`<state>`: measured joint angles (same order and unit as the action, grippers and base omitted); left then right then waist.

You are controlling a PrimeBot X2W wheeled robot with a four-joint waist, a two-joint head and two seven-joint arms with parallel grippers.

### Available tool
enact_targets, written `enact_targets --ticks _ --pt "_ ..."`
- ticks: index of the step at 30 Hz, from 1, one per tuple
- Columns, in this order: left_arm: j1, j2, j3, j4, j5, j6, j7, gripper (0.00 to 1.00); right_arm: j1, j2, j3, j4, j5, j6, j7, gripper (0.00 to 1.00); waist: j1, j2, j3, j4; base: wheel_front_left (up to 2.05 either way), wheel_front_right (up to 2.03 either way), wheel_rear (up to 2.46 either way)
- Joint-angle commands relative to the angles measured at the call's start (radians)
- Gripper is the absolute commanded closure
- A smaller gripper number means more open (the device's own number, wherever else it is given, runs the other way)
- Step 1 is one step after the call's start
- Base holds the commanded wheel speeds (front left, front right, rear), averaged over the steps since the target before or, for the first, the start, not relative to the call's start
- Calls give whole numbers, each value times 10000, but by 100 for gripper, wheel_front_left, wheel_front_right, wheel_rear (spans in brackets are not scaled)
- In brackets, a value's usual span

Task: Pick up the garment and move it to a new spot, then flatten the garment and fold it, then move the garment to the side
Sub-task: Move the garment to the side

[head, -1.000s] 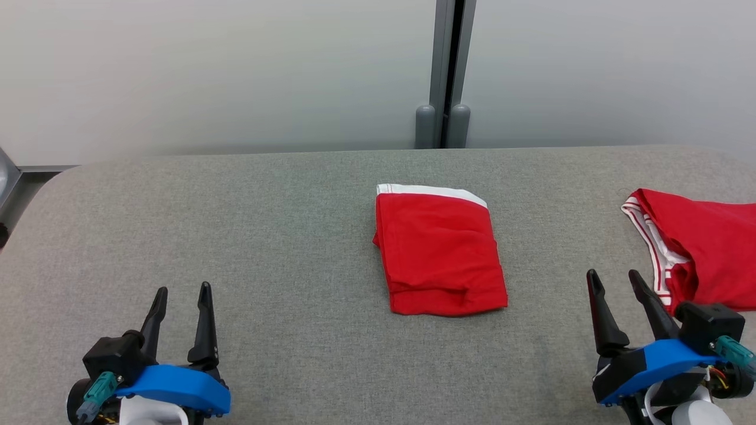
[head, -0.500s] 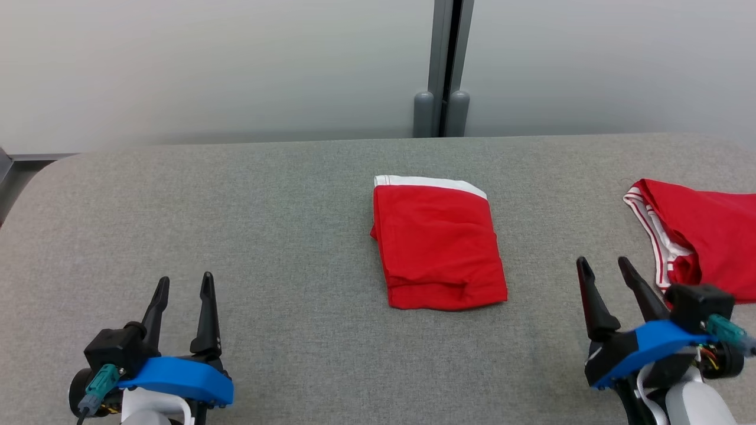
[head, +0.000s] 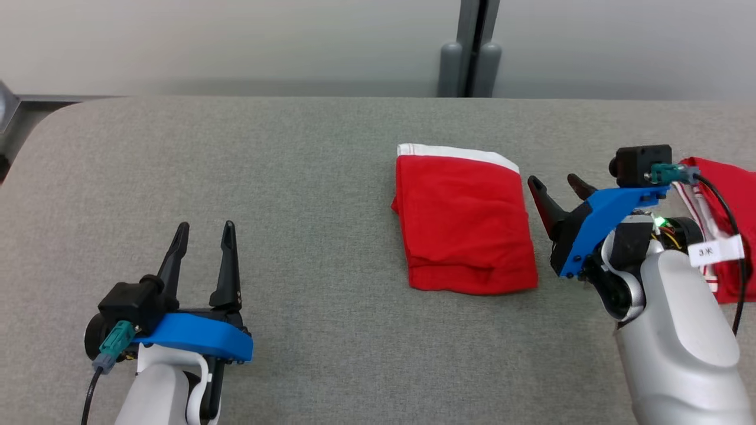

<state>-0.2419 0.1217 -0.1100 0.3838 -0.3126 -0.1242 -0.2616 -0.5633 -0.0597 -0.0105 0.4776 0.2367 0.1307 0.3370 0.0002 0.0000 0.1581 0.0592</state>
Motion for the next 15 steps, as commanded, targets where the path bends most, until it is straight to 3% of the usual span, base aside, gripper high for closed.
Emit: enact_targets --ticks 1,9,15 --pt "-187 13 -10 -54 70 -56 -44 0 -147 2 -40 188 -81 1 114 0 -2 0 265 283 0 0 0" --pt "-600 -154 -382 -166 44 -72 -44 0 -1321 92 -1350 2608 -916 1 911 0 -2 0 791 998 0 0 0" --pt "-626 -207 -459 -157 -79 -83 -44 0 -1640 96 -1067 4012 -489 1 1185 0 -2 0 901 1171 0 0 0"
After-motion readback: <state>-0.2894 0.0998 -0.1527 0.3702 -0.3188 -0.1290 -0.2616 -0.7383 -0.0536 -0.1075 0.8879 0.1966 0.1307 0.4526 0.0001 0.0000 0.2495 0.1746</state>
